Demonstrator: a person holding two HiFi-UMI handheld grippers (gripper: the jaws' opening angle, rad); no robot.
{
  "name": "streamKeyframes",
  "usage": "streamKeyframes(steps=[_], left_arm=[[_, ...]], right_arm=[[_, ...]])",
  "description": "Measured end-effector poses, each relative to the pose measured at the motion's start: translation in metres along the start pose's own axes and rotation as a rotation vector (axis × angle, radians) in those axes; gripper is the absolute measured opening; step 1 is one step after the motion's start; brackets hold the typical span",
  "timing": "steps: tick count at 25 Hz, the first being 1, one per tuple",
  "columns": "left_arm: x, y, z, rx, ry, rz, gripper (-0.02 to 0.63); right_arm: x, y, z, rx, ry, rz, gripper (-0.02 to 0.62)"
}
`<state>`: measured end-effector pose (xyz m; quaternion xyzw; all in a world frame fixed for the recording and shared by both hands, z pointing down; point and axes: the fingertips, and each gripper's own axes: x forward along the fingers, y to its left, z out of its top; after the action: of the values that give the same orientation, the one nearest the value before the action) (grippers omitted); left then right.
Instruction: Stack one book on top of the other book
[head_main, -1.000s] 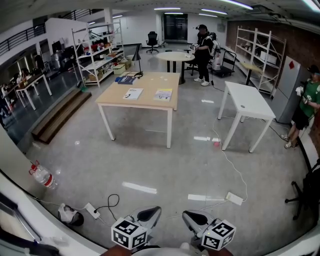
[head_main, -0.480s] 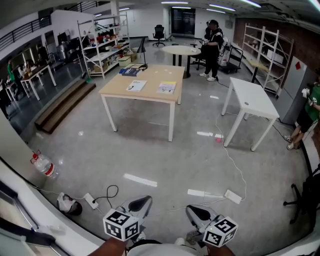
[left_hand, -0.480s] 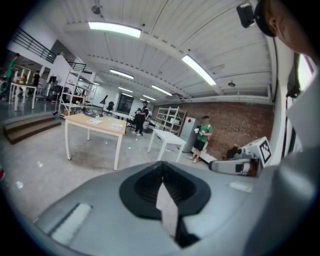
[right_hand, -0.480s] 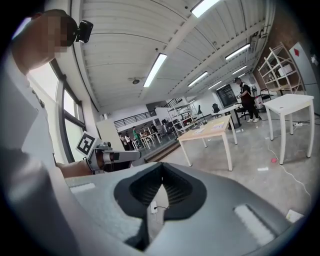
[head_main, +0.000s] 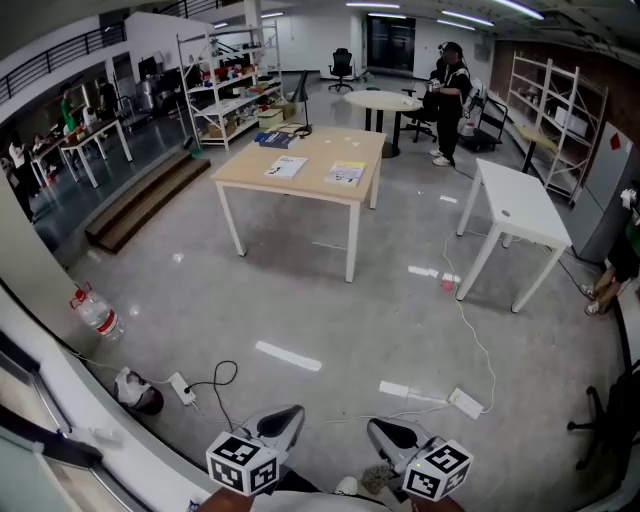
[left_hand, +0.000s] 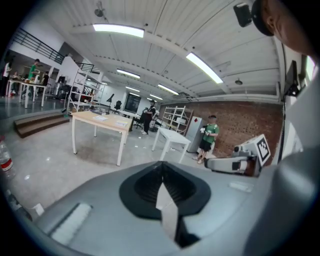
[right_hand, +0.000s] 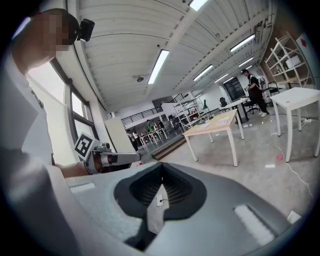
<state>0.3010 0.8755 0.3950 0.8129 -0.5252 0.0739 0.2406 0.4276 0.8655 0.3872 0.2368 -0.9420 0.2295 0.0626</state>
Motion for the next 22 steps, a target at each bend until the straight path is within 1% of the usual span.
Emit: streamKeyframes(steps=[4, 6, 10, 12, 16, 19, 22], left_arm=[[-0.006, 0.005, -0.004, -0.005, 0.03, 0.027, 0.005], [-0.005, 0.012, -0.004, -0.019, 0.037, 0.033, 0.005], [0.005, 0.032, -0.005, -0.046, 0.074, 0.007, 0.005], [0.014, 0.049, 0.0, -0.048, 0.088, -0.008, 0.005], [0.022, 0.087, 0.028, -0.045, 0.057, -0.041, 0.005], [0.025, 0.118, 0.044, -0.021, 0.039, -0.056, 0.005], [0.021, 0.152, 0.054, 0.01, 0.034, -0.064, 0.005]], right_arm=[[0.008, -0.002, -0.001, 0.015, 0.012, 0.026, 0.002], [0.017, -0.004, -0.001, 0.021, 0.013, 0.037, 0.002], [0.048, -0.005, -0.004, 0.025, 0.049, 0.055, 0.002], [0.069, -0.007, 0.002, 0.01, 0.064, 0.057, 0.002], [0.115, -0.006, 0.026, -0.031, 0.075, 0.046, 0.002], [0.149, -0.007, 0.039, -0.045, 0.065, 0.023, 0.002], [0.185, -0.002, 0.048, -0.049, 0.049, 0.018, 0.002]])
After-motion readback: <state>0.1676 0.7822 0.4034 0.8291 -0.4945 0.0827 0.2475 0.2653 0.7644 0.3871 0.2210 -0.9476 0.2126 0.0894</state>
